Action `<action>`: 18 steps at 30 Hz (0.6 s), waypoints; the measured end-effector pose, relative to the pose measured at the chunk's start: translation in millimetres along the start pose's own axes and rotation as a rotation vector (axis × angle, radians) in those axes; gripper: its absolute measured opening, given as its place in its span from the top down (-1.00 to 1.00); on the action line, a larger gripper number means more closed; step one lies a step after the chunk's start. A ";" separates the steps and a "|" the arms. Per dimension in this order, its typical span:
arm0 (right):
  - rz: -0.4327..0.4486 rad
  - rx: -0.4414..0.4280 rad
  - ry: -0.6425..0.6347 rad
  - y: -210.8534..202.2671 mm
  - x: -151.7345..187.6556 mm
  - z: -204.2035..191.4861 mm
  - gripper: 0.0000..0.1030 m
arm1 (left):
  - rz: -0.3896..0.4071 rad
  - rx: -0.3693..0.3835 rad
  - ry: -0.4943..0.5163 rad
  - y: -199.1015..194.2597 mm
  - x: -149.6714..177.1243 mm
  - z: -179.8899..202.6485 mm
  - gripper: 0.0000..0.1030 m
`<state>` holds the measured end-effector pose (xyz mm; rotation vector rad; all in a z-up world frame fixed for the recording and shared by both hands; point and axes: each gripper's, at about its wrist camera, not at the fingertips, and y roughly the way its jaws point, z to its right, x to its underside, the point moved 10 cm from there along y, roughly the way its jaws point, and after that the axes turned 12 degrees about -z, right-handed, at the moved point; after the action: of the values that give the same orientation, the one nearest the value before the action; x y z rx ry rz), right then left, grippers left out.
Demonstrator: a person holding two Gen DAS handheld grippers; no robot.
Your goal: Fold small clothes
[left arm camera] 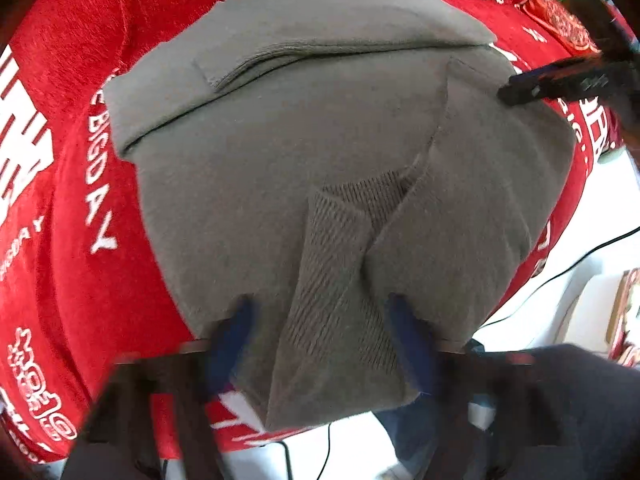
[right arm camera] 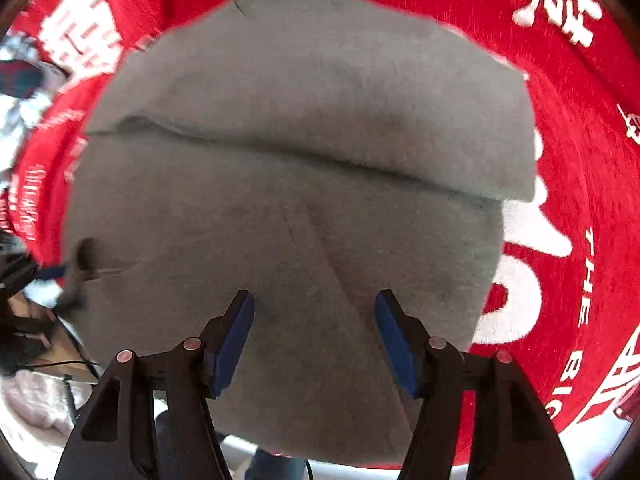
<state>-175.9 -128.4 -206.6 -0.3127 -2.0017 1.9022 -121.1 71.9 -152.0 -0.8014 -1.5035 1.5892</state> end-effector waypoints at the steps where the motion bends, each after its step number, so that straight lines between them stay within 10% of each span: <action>1: 0.003 0.006 -0.002 0.0 -0.8 -0.9 -0.21 | -0.015 0.016 -0.012 2.8 -2.1 -1.6 0.76; 3: 0.026 0.026 -0.064 -8.1 0.1 -11.8 0.87 | 0.005 0.056 -0.049 -1.5 -4.7 -7.2 0.80; 18: 0.351 0.088 0.112 -154.9 -3.3 0.7 0.87 | 0.231 0.288 -0.273 -108.3 -33.1 -80.1 0.83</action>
<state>-159.9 -141.1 -53.0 -0.7718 -1.8792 2.1158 -22.7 81.0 -54.7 -0.6299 -1.3562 2.1019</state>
